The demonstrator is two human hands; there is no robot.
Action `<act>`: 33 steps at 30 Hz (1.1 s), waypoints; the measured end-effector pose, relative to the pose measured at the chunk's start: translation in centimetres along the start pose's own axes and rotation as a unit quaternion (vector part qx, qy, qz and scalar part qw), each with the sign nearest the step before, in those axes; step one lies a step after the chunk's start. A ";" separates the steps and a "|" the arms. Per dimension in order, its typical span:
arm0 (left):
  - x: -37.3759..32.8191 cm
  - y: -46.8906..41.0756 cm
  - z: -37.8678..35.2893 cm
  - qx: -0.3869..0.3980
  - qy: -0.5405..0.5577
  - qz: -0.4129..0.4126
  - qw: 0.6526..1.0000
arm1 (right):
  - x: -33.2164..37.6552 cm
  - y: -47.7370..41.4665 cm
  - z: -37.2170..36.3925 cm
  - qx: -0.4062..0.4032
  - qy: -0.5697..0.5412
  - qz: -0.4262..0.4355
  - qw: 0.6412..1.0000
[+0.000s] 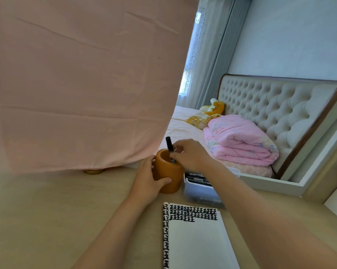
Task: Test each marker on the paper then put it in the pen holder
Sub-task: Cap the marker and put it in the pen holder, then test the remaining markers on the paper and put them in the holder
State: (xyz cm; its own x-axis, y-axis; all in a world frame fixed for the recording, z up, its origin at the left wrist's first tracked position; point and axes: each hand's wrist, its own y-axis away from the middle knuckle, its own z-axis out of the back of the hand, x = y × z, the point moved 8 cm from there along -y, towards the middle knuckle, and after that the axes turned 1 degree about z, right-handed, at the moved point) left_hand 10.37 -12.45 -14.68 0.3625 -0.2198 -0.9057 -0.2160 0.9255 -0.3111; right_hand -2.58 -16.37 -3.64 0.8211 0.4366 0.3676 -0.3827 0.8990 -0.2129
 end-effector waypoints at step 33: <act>-7.2 1.9 2.0 -0.136 -0.122 -0.158 0.970 | -9.8 2.7 -1.9 0.150 0.034 -0.016 0.988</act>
State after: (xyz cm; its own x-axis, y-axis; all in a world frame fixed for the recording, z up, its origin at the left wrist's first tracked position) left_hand 9.17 -8.45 -8.17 0.6459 -0.3691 -0.6682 -0.2791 0.7005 -0.6568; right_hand -10.90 -18.27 -9.58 0.8572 0.4135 0.3069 -0.4561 0.8863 0.0798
